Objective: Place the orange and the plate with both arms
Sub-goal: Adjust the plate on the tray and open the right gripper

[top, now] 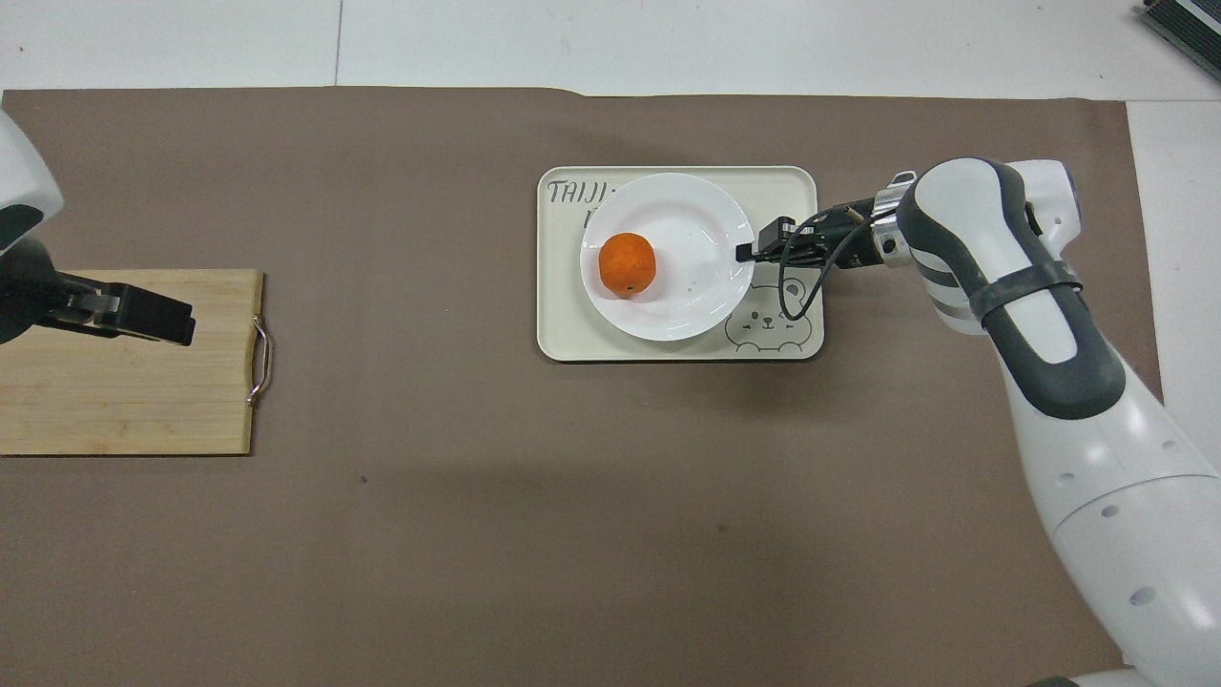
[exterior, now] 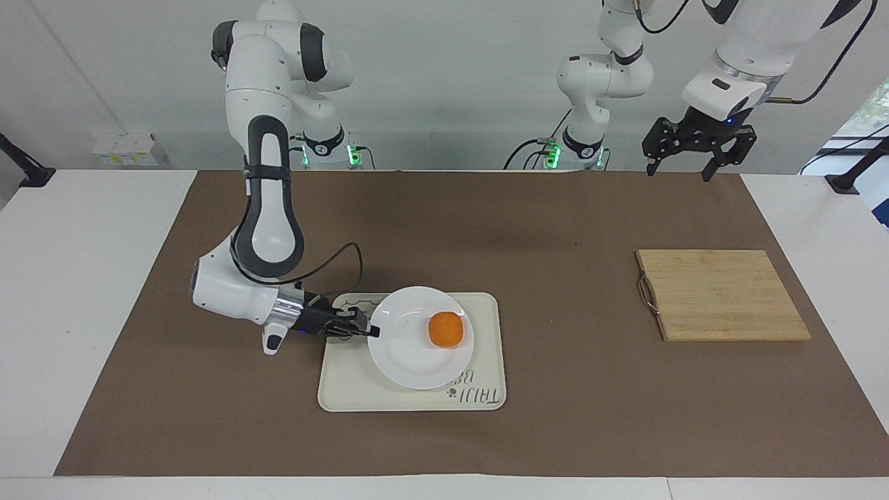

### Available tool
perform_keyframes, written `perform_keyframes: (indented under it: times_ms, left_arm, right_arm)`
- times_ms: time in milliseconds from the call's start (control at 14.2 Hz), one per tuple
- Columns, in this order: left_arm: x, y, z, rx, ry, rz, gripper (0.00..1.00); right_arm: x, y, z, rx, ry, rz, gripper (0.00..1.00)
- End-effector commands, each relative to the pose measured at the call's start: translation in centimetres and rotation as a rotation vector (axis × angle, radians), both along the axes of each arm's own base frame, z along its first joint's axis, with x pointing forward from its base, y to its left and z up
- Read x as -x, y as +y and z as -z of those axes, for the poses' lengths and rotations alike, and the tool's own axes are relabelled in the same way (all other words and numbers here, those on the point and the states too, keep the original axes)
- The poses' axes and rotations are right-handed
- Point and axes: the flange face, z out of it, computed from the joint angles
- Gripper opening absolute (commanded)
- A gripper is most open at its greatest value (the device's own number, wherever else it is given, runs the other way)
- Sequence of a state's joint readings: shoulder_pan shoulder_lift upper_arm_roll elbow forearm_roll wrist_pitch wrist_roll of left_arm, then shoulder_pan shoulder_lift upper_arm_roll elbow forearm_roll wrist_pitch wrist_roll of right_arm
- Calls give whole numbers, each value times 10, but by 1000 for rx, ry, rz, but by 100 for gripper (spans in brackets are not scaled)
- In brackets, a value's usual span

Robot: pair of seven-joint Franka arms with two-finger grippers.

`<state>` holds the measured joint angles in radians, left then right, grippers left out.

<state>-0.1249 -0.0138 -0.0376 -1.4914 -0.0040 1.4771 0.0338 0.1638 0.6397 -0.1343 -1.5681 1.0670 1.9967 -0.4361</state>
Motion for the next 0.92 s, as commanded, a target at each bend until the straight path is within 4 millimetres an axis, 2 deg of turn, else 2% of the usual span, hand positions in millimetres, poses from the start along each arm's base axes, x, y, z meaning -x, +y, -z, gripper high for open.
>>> perform_keyframes:
  times_ms: [0,71,141,353,846]
  left_arm:
    - [5,3,-1,-16,-6,-8,100]
    - [5,3,-1,-16,-6,-8,100]
    - [5,3,-1,-16,-8,-8,100]
    - [5,3,-1,-16,-6,-8,100]
    - [5,3,-1,-16,-8,-8,100]
  right_arm:
    - [-2,-7,5,76,-24,-49,46]
    - [-2,-9,4,84,-27,-52,95]
    - [-2,-11,-1,83,-33,-48,100]
    - [-3,-12,-11,107,-40,-48,100]
    - [3,-34,-94,480,-61,-81,100]
